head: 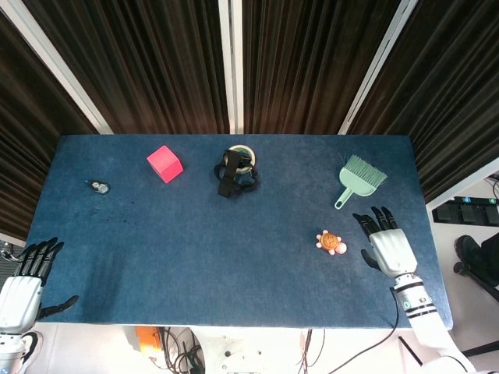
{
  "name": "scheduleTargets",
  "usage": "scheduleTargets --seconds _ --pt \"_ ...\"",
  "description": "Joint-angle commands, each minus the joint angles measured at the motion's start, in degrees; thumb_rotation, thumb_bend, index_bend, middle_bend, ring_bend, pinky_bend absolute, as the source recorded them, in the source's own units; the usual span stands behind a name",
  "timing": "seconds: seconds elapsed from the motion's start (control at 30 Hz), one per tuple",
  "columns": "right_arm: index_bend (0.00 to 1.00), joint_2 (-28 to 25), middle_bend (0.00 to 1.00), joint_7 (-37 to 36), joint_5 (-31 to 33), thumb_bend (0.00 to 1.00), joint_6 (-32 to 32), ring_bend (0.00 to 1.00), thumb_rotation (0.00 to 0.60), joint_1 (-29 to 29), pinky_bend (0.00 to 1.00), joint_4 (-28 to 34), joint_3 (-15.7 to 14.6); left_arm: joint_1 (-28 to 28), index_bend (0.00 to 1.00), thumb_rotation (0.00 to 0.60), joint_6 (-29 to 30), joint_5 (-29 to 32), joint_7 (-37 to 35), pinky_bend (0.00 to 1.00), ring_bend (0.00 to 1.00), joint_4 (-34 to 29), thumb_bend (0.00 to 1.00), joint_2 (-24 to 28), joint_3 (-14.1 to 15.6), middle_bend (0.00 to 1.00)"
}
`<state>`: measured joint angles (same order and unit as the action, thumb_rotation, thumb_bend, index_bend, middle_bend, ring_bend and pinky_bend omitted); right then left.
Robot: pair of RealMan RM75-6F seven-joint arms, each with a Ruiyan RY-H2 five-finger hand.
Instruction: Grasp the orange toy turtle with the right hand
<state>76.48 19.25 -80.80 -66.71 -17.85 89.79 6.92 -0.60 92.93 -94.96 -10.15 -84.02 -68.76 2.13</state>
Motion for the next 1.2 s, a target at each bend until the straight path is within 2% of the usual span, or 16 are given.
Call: scheduleTargets --seconds 0.03,0.33,0.57,0.8,1.07,1.2 --pt "0.11 2.1 0.17 2.7 1.8 0.28 2.0 0.00 0.600 -1.4 0.00 0.0 -0.1 0.0 0.04 0.600 -0.1 0.1 -0.1 0.00 0.00 0.0 0.00 0.0 0.0 0.00" --pt "0.11 5.2 0.15 8.1 7.1 0.28 4.9 0.00 0.600 -3.3 0.00 -1.2 -0.7 -0.3 0.04 0.600 -0.9 0.4 -0.6 0.00 0.00 0.6 0.00 -0.4 0.0 0.00" --pt "0.11 7.3 0.17 9.1 8.5 0.33 5.4 0.00 0.600 -4.6 0.00 -2.5 -0.7 -0.2 0.04 0.600 -0.9 0.8 -1.6 0.00 0.00 1.6 0.00 -0.7 0.0 0.00" --pt "0.15 8.5 0.24 10.3 9.9 0.36 6.0 0.00 0.600 -5.7 0.00 -3.2 -1.0 0.0 0.04 0.600 -0.9 1.1 -2.4 0.00 0.00 2.6 0.00 -1.1 0.0 0.00" --pt "0.31 10.0 0.35 11.3 10.8 0.41 5.8 0.00 0.600 -6.6 0.00 -4.3 -1.5 0.1 0.04 0.600 -1.0 1.2 -2.8 0.00 0.00 3.3 0.00 -1.5 0.2 0.00" --pt "0.41 10.7 0.42 11.2 10.6 0.43 5.2 0.04 0.600 -6.7 0.00 -5.0 -1.7 0.2 0.04 0.600 -1.2 1.3 -3.2 0.00 0.00 3.4 0.00 -1.5 0.3 0.00"
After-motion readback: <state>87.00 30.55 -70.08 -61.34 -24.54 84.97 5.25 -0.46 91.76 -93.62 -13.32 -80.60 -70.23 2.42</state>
